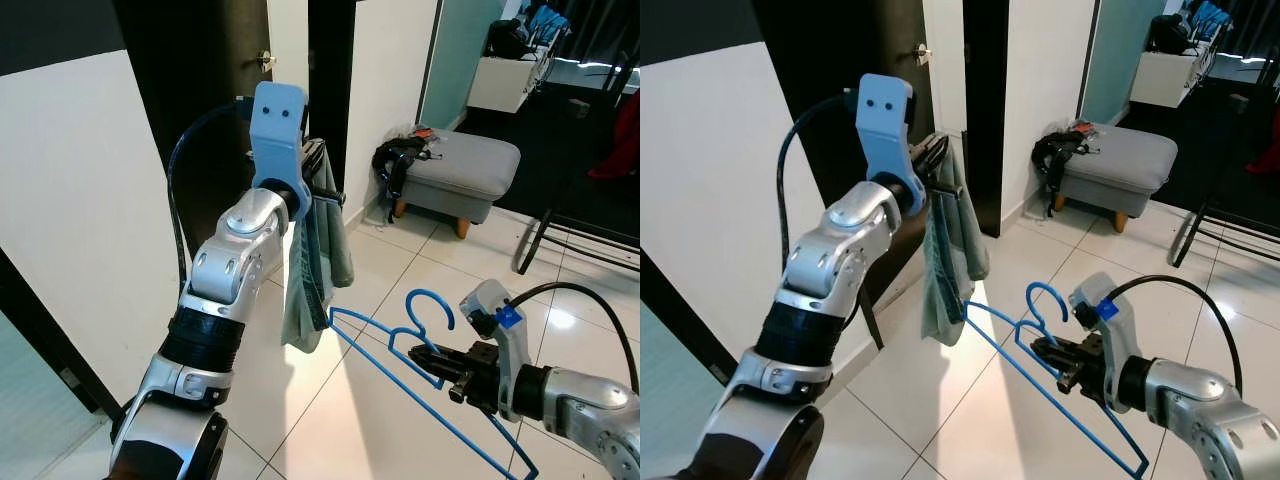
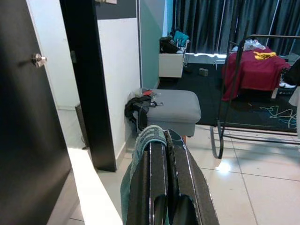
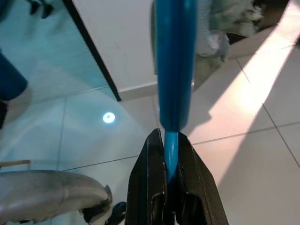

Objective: Hang hanger

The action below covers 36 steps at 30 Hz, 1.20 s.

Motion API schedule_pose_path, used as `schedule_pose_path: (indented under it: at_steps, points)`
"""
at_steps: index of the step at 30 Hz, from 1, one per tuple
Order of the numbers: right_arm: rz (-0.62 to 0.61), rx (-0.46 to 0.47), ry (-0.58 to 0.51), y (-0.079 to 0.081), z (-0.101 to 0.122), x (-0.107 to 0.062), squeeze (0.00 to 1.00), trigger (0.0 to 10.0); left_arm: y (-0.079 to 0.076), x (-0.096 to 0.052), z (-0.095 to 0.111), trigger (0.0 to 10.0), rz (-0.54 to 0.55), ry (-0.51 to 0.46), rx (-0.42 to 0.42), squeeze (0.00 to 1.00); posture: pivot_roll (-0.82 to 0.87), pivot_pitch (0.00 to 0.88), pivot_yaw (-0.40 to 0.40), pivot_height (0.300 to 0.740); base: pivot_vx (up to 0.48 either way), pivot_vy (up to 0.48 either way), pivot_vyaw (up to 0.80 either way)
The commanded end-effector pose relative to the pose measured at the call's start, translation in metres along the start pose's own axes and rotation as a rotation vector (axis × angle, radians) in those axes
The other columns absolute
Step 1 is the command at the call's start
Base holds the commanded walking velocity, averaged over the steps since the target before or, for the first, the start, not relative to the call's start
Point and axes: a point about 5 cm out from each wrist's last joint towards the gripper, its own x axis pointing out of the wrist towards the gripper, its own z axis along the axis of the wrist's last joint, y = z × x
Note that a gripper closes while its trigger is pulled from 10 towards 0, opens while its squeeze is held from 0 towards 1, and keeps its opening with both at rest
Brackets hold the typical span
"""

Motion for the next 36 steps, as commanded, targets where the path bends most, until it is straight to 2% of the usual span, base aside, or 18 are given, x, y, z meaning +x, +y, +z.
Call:
schedule_pose_path:
  at_steps: [1, 6, 10, 15, 17, 18, 20, 21, 23, 29, 36]
  points:
    - [0.047, -0.013, -0.025, 0.008, 0.005, 0.002, 0.00, 10.0, -0.001, -0.001, 0.008, 10.0, -0.018, -0.039, 0.043, 0.00, 0.14, 0.000, 0.053, 0.740, 0.000, 0.000, 0.00]
    - [0.062, -0.015, -0.032, 0.010, 0.006, 0.002, 0.00, 10.0, -0.003, -0.001, 0.008, 10.0, -0.027, -0.043, 0.048, 0.00, 0.14, 0.000, 0.054, 0.740, 0.000, 0.000, 0.00]
    - [0.069, -0.007, -0.032, 0.012, 0.005, 0.004, 0.00, 10.0, -0.007, 0.000, 0.014, 10.0, -0.037, -0.066, -0.023, 0.00, 0.15, 0.000, 0.059, 0.740, 0.000, 0.000, 0.00]
    - [0.062, -0.004, -0.042, 0.012, 0.005, 0.006, 0.00, 10.0, -0.009, 0.000, 0.016, 10.0, -0.049, -0.074, -0.047, 0.00, 0.15, 0.000, 0.057, 0.740, 0.000, 0.000, 0.00]
    - [0.053, -0.005, -0.054, 0.011, 0.006, 0.007, 0.00, 10.0, -0.012, 0.000, 0.018, 10.0, -0.068, -0.083, -0.076, 0.00, 0.15, 0.000, 0.057, 0.740, 0.000, 0.000, 0.00]
    - [0.044, -0.004, -0.073, 0.010, 0.009, 0.008, 0.00, 10.0, -0.015, -0.002, 0.020, 10.0, -0.099, -0.094, -0.117, 0.00, 0.15, 0.000, 0.055, 0.740, 0.000, 0.000, 0.00]
    - [0.044, -0.004, -0.073, 0.010, 0.009, 0.008, 0.00, 10.0, -0.015, -0.002, 0.020, 10.0, -0.099, -0.094, -0.117, 0.00, 0.15, 0.000, 0.055, 0.740, 0.000, 0.000, 0.00]
    - [0.042, -0.006, -0.093, 0.009, 0.011, 0.009, 0.00, 10.0, -0.020, -0.004, 0.022, 10.0, -0.145, -0.105, -0.155, 0.00, 0.15, 0.000, 0.049, 0.740, 0.000, 0.000, 0.00]
    - [0.044, -0.010, -0.106, 0.008, 0.013, 0.009, 0.00, 10.0, -0.023, -0.007, 0.022, 10.0, -0.183, -0.111, -0.170, 0.00, 0.15, 0.000, 0.046, 0.740, 0.000, 0.000, 0.00]
    - [0.035, -0.022, -0.129, 0.005, 0.019, 0.009, 0.00, 10.0, -0.026, -0.012, 0.018, 10.0, -0.218, -0.104, -0.169, 0.00, 0.15, 0.000, 0.041, 0.740, 0.000, 0.000, 0.00]
    - [-0.006, -0.034, -0.164, 0.000, 0.025, 0.009, 0.00, 10.0, -0.031, -0.016, 0.010, 10.0, -0.245, -0.060, -0.205, 0.00, 0.15, 0.000, 0.039, 0.740, 0.000, 0.000, 0.00]
